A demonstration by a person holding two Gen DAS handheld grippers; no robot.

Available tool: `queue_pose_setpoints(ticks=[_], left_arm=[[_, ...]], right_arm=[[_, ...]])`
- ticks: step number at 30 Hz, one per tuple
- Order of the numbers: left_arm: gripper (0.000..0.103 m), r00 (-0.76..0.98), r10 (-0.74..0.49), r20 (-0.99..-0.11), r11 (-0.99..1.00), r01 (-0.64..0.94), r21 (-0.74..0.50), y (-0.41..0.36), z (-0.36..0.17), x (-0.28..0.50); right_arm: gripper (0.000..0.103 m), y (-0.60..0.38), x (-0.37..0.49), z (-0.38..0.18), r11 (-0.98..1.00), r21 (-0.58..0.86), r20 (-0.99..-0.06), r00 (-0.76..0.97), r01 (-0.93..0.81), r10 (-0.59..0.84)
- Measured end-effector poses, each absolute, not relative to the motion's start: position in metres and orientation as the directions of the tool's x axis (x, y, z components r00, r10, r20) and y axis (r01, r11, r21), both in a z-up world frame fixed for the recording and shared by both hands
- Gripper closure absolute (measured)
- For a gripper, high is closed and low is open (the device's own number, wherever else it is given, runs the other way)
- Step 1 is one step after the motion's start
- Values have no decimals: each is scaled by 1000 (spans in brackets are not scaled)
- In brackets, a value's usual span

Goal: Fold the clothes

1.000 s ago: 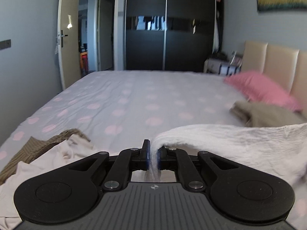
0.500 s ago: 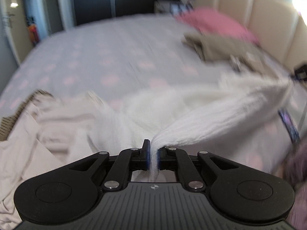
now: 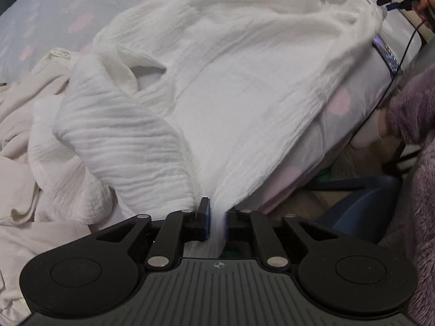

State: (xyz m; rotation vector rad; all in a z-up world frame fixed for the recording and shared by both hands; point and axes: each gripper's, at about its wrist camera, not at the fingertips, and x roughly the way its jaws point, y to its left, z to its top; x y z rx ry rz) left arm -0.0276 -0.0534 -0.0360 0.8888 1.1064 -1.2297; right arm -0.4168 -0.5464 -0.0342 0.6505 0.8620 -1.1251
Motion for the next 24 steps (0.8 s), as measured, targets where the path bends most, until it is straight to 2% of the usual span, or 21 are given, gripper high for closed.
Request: queue_pose_setpoints(ticks=[1,2,3,7,12,18,24], left_arm=[[72,-23,-279,-960,167,983,-72,-52,-31,-25],[59,-41,-297,-954,186,978,-99,-52,-25,-23],[56,-61,-318,-946,198,972,-130,-54,-20,-20],[56,-106,-416,-903,205,957,-206,-59,8,-8],[52,37,-496,-868,274,955,-116,-83,34,23],[51,225,-453,-862,396,918,32,-102,14,87],[51,277,-391,-878,514,857,41,-101,-16,135]], right_arm=[[65,-546,-417,-29,312,30,-839,194,950,-509],[65,-547,-417,-23,311,38,-827,204,950,-524],[62,-546,-414,-20,323,55,-818,228,945,-528],[57,-546,-400,-6,371,123,-775,323,921,-544],[57,-544,-360,-4,493,138,-756,413,859,-508],[57,-545,-299,-14,643,112,-760,482,758,-436],[57,-557,-245,-39,697,63,-808,446,714,-384]])
